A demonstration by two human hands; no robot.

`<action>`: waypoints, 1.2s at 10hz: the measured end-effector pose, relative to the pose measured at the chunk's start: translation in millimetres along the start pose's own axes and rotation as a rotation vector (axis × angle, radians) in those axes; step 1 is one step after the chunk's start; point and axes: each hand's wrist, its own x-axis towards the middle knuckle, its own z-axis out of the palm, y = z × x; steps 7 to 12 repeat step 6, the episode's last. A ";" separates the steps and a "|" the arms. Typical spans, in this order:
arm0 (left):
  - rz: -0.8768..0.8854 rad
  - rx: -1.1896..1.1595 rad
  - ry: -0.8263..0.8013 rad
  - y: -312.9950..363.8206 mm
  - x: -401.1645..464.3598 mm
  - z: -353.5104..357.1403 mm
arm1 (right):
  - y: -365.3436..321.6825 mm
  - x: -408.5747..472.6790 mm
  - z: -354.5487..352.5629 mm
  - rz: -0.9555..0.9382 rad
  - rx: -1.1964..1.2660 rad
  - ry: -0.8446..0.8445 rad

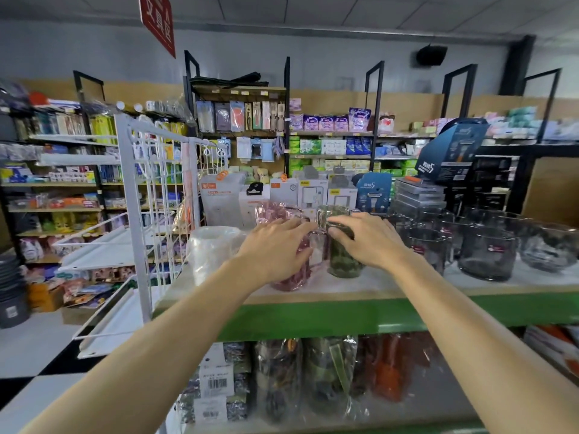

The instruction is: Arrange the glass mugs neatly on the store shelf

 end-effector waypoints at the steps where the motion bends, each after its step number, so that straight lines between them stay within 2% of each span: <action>1: -0.051 0.036 -0.004 2.8 3.1 3.1 | 0.2 -3.3 -0.6 0.022 0.018 -0.002; 5: -0.150 0.021 0.005 15.4 9.7 -1.2 | 1.2 -27.1 -10.6 0.038 -0.067 0.023; 6: -0.165 0.024 0.092 24.7 16.3 -10.3 | 11.2 -25.1 -16.0 0.034 -0.023 0.132; 12: -0.165 0.024 0.092 24.7 16.3 -10.3 | 11.2 -25.1 -16.0 0.034 -0.023 0.132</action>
